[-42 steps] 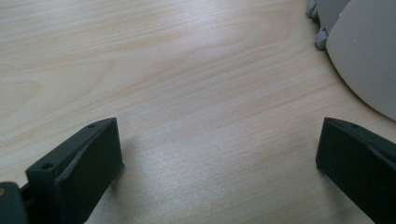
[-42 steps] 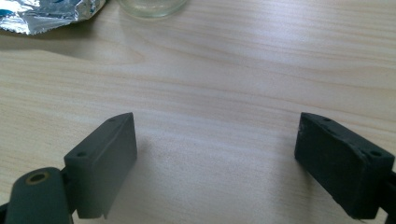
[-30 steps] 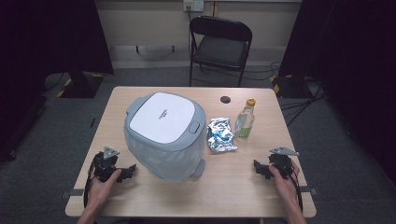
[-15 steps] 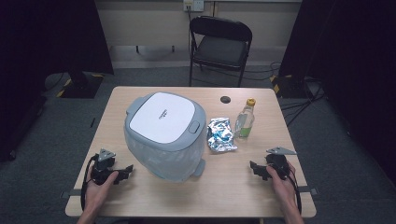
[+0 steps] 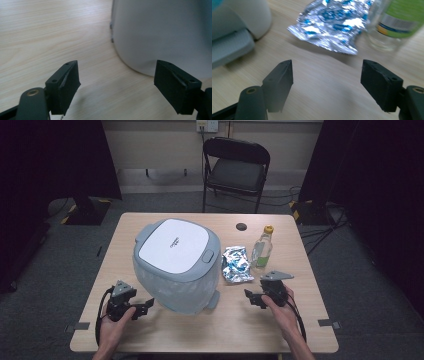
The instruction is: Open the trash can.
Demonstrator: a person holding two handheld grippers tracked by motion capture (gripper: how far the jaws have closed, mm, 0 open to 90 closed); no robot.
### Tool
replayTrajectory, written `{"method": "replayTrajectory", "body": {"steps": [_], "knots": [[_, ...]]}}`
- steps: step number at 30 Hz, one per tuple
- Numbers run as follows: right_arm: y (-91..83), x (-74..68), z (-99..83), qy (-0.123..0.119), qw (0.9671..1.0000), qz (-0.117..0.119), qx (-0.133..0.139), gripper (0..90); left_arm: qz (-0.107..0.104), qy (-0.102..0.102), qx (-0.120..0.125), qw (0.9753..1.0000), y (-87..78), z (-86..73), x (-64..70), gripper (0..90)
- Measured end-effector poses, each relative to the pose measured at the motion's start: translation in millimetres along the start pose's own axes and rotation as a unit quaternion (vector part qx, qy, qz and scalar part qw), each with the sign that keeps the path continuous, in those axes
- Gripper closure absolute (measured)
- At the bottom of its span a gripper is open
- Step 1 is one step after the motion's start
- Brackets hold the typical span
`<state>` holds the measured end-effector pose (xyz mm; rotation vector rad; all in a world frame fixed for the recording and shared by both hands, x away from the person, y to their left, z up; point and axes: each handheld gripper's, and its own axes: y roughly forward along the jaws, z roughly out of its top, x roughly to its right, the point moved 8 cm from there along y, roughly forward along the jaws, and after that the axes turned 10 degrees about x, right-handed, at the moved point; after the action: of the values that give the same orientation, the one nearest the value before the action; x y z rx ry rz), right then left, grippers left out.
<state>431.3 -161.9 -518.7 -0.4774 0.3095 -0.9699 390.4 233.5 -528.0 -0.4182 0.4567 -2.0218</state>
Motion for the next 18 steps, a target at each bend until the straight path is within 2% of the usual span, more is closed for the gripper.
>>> {"method": "replayTrajectory", "body": {"steps": [2, 3, 4, 5, 7, 9, 11, 12, 14, 18], "knots": [[6.1, -9.9, 6.0, -0.005, 0.9998, 0.016, 0.006, 25.1, -0.002, 0.012, -0.004, 0.9999, 2.2, 0.0, 4.3, 20.3], [6.1, -9.9, 6.0, -0.005, 0.9998, 0.016, 0.006, 25.1, -0.002, 0.012, -0.004, 0.9999, 2.2, 0.0, 4.3, 20.3], [9.2, -14.4, 8.8, -0.01, 0.9997, 0.023, 0.008, 25.1, 0.001, 0.022, -0.011, 0.9997, 3.0, 0.2, 6.6, 20.3], [17.8, -24.1, 14.0, -0.008, 0.9992, 0.037, 0.012, 25.1, 0.007, 0.031, -0.013, 0.9994, 3.3, 1.1, 6.2, 18.4], [22.7, -29.7, 15.4, -0.008, 0.9987, 0.049, 0.013, 25.1, 0.005, 0.022, -0.013, 0.9997, 4.4, 0.7, 5.0, 17.8], [28.4, -35.7, 15.7, -0.019, 0.9982, 0.055, 0.011, 25.2, 0.007, 0.014, -0.013, 0.9998, 6.2, 0.3, 4.4, 16.2], [33.4, -39.3, 15.4, -0.024, 0.9978, 0.061, 0.008, 25.7, 0.019, 0.023, -0.019, 0.9994, 8.3, -0.3, 2.7, 17.2], [35.3, -41.0, 15.5, -0.021, 0.9978, 0.063, 0.007, 25.7, 0.022, 0.02, -0.019, 0.9994, 10.5, -0.5, 2.9, 17.6], [38.9, -44.9, 16.4, -0.025, 0.9974, 0.067, 0.011, 26.5, 0.03, 0.027, -0.022, 0.9989, 14.0, -0.8, 0.3, 21.4], [45.0, -57.3, 17.9, -0.036, 0.9959, 0.082, 0.011, 28.7, 0.029, 0.008, -0.019, 0.9994, 20.5, 0.5, -3.2, 22.5]]}}
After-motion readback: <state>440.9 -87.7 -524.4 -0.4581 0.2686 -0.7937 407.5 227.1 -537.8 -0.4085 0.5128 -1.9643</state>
